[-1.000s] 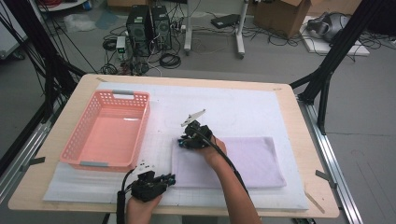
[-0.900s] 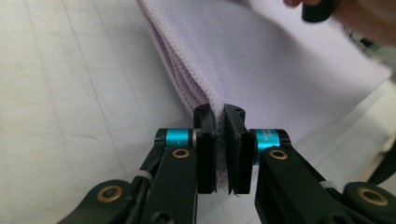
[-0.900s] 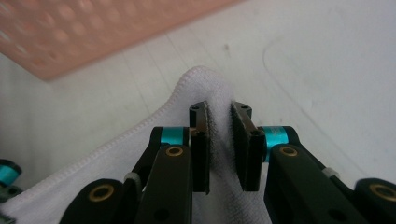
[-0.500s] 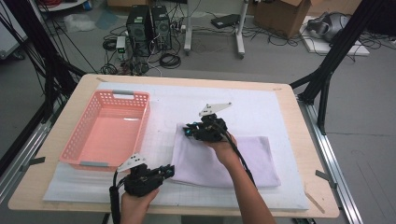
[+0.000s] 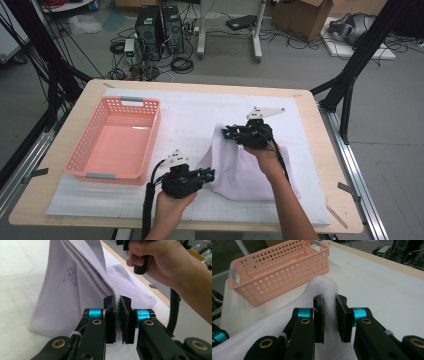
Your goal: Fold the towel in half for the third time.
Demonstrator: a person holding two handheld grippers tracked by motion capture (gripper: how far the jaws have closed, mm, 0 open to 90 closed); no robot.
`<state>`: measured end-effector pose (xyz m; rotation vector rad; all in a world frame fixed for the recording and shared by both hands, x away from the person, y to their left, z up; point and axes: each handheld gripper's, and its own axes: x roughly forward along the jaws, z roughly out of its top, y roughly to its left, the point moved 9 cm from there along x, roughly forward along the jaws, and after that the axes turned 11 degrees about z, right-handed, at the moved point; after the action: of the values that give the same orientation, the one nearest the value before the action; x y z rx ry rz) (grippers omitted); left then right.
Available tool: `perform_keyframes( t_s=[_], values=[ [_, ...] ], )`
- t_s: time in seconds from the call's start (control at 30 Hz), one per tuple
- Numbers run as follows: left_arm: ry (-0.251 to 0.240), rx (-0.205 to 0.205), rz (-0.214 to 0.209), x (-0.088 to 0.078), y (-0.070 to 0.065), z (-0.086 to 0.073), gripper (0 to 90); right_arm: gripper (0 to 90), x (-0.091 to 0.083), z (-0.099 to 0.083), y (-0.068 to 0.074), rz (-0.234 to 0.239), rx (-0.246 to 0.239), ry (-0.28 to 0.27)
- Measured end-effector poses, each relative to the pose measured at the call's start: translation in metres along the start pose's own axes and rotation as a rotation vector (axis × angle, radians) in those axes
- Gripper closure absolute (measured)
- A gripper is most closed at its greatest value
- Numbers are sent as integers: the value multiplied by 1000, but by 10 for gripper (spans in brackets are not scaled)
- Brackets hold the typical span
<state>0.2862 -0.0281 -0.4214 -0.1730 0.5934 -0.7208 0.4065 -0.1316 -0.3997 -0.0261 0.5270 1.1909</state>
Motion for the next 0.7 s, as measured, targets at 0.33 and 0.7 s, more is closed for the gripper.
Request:
perform_keyframes(
  t_s=[0.33, 0.7],
  values=[
    [50, 12, -31, 51, -35, -7, 834, 781, -48, -26, -24, -62, 60, -22],
    [55, 19, -25, 88, -54, -14, 774, 783, -84, -74, -61, -166, 116, 23]
  ],
)
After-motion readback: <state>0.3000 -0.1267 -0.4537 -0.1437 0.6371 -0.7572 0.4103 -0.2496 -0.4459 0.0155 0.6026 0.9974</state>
